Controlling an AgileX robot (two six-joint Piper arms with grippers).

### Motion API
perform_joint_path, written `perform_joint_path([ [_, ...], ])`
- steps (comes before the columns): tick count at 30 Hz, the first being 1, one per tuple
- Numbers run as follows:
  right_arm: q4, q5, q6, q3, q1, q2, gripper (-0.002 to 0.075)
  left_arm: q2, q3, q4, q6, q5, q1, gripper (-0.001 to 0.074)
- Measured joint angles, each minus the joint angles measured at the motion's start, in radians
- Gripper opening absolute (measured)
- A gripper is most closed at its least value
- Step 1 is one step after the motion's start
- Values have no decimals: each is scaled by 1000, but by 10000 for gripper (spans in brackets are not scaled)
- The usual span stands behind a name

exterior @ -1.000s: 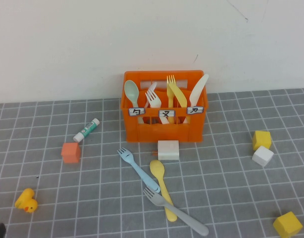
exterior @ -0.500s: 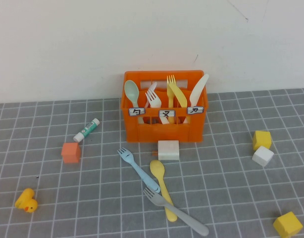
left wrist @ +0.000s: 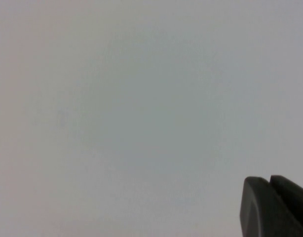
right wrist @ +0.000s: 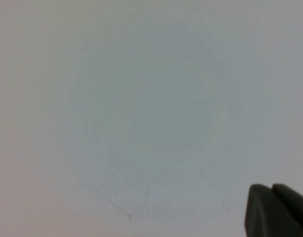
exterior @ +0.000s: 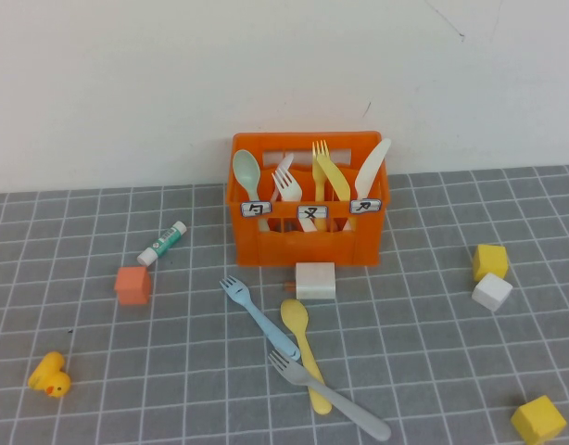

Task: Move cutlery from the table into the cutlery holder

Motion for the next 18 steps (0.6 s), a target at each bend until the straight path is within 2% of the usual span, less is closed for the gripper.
perform_joint_path([
  [5, 0, 265, -72, -200, 0, 106, -2, 79, -122, 0, 21, 151, 0, 0],
  [9, 3, 484, -161, -366, 0, 244, -2, 224, -197, 0, 23, 335, 0, 0],
  [12, 43, 695, -322, -472, 0, 366, -2, 342, -227, -2, 25, 441, 0, 0],
  [18, 141, 1043, -619, -616, 0, 695, -2, 521, -231, -4, 19, 518, 0, 0],
])
